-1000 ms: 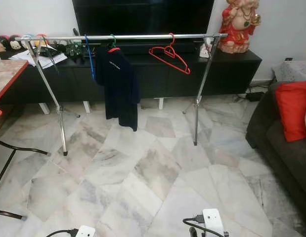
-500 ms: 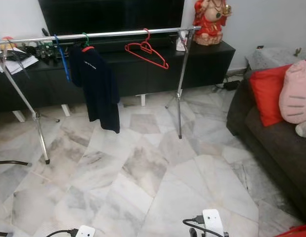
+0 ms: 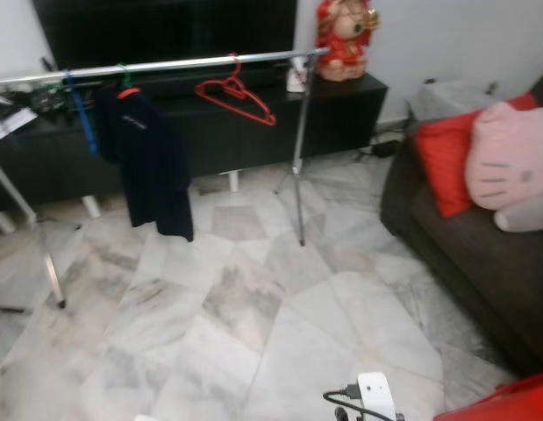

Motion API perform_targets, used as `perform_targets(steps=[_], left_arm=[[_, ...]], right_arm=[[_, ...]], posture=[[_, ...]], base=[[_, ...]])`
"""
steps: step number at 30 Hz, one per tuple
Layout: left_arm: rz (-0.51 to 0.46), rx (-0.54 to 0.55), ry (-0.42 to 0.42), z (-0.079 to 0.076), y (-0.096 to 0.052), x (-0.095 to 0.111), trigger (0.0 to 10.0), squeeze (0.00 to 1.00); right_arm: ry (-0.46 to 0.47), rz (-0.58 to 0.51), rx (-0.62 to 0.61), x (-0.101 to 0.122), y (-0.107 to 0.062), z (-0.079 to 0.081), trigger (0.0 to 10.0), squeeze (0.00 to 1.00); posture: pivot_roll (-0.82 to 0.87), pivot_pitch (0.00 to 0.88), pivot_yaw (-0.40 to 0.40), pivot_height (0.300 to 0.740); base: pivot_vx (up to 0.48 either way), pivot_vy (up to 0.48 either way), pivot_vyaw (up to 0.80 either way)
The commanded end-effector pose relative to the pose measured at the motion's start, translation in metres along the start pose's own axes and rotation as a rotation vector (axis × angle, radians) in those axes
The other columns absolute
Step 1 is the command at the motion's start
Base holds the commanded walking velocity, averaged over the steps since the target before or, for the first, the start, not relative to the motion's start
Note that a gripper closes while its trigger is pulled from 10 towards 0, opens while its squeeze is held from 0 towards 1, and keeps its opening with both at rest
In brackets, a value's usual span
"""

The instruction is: Hang hanger

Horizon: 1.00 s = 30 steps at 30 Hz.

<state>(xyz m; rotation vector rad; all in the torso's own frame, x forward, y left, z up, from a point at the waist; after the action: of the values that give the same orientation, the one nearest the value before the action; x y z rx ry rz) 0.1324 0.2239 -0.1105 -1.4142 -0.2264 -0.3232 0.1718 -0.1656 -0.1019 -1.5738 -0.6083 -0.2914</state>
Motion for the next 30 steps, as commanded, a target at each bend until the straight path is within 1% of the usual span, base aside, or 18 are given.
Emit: perform_targets(steps=[1,16,22,27,30], left_arm=[[-0.016,-0.004,0.001,-0.001,0.0,0.006,10.0,0.0],[-0.018,-0.012,0.006,-0.004,0.001,0.007,10.0,0.0],[-0.028,-0.013,0.01,-0.003,0.001,0.013,10.0,0.0],[-0.03,-0.017,0.032,-0.002,0.001,0.015,10.0,0.0],[-0.032,-0.016,0.04,-0.002,0.001,0.016,10.0,0.0]], right_arm=[[0.002,0.01,-0.003,-0.002,0.0,-0.002,10.0,0.0],[0.001,0.012,-0.004,-0.002,0.0,-0.003,10.0,0.0],[0.002,0.012,-0.004,-0.002,0.0,-0.003,10.0,0.0],[0.001,0.013,-0.005,-0.002,0.0,-0.003,10.0,0.0],[0.001,0.013,-0.004,-0.002,0.0,-0.003,10.0,0.0]], posture=[[-0.03,0.0,-0.043,0.74],[-0.03,0.0,-0.043,0.74],[-0.03,0.0,-0.043,0.74],[-0.03,0.0,-0.042,0.74],[-0.03,0.0,-0.042,0.74]], base=[[0.0,0.0,-0.66],[0.0,0.0,-0.65],[0.0,0.0,-0.64],[0.0,0.0,-0.64],[0.0,-0.363,-0.64]])
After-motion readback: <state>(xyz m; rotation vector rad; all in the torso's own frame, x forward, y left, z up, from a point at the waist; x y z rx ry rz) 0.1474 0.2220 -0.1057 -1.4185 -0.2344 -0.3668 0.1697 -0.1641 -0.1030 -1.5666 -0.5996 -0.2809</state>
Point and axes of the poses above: a point about 5 cm out from each wrist's last joint towards the gripper, its own y axis pointing out of the wrist towards the gripper, its own x axis along the axis of the wrist's last joint, z = x × y, the point moved 1 cm from there along y, pointing out of the wrist towards the gripper, and after that the axes turned 8 degrees about -y, right-handed, at the moved point
